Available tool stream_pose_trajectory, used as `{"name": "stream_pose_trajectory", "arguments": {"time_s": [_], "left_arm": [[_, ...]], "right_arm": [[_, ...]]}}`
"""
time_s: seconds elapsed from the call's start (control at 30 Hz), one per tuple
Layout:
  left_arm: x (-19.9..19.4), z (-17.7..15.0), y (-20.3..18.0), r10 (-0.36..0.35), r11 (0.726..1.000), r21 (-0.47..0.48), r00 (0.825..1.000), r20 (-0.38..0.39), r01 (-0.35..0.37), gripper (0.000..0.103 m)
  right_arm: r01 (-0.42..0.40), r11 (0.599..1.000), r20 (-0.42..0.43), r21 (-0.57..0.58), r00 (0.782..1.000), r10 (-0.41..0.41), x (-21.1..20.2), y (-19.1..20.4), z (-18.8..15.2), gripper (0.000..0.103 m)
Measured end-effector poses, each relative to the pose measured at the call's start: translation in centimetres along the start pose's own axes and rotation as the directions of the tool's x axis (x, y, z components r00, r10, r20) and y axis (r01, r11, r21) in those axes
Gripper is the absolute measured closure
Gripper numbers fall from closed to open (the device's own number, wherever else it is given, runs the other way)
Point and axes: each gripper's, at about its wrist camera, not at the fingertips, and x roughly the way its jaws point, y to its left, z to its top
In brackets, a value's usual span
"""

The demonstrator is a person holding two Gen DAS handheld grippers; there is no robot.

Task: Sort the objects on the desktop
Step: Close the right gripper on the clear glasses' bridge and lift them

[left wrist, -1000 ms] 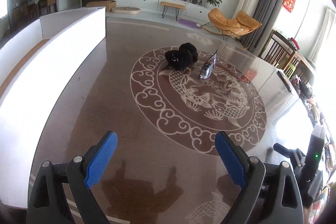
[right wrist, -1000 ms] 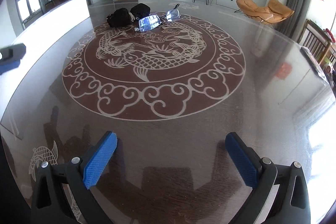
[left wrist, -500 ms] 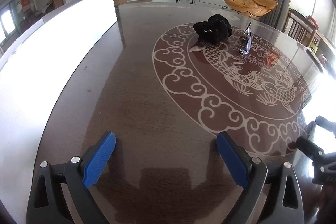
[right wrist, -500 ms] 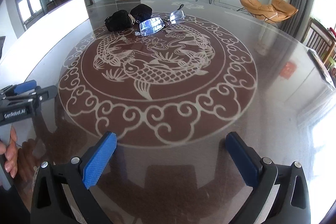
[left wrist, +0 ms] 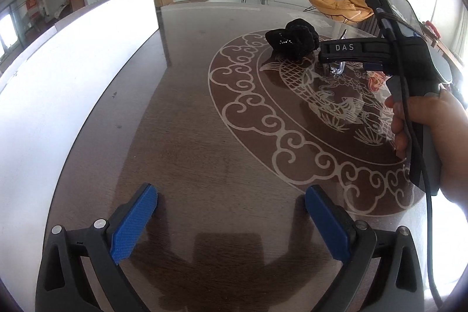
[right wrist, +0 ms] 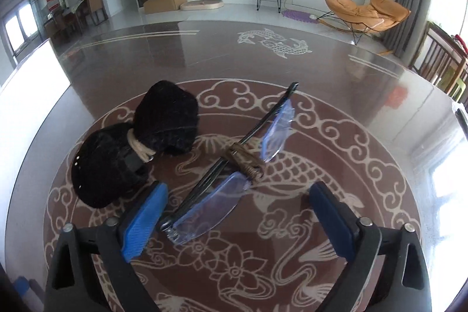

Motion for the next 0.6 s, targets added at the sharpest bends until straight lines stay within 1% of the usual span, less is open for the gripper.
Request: {"name": "stream_pose_trajectory", "arguments": {"time_s": [0.03, 0.07, 0.13, 0.27, 0.37, 0.43, 0.5, 0.6], "left_arm": [[0.0, 0.0, 0.0, 0.001, 1.0, 0.001, 1.0, -0.001, -0.001, 0.0], [0.1, 0.0, -0.1, 0.003, 1.0, 0.004, 1.0, -0.003, -0.003, 0.0], [0.1, 0.0, -0.2, 0.005, 1.0, 0.004, 1.0, -0.005, -0.005, 0.0], [0.1, -0.1, -0.1, 0.003, 1.0, 0.007, 1.0, -0.005, -0.003, 0.0], [0.0, -0.2, -0.2, 0.01, 1.0, 0.002, 1.0, -0.004, -0.01, 0.0], [0.2, 0.0, -0.2, 0.012, 1.0, -0.001, 1.0, -0.006, -0.012, 0.0], [1.1, 1.2, -0.6, 0.0, 1.0, 0.012, 1.0, -0.011, 0.0, 0.0], [3.3, 4.4, -2.0, -0.051, 0.995, 0.086, 0.999, -0.015, 0.052, 0.0]], "right_arm": [[0.003, 1.0, 0.014, 0.0, 1.0, -0.003, -0.2, -0.3, 0.0, 0.041], [-0.003, 1.0, 0.028, -0.009, 1.0, 0.003, -0.6, -0.7, 0.0, 0.068], [-0.02, 0.999, 0.034, -0.03, 0.999, 0.021, -1.2, -1.4, -0.4, 0.076], [-0.08, 0.992, 0.033, -0.095, 0.996, 0.083, -3.1, -2.4, -2.9, 0.076], [-0.103, 0.984, 0.031, -0.142, 0.994, 0.108, -5.6, -3.3, -6.4, 0.076], [-0.116, 0.981, 0.029, -0.152, 0.992, 0.122, -7.1, -4.0, -8.6, 0.076], [-0.13, 0.981, 0.028, -0.143, 0.99, 0.136, -8.0, -4.7, -9.9, 0.076], [-0.158, 0.983, 0.031, -0.09, 0.986, 0.162, -8.7, -5.9, -10.5, 0.076]]}}
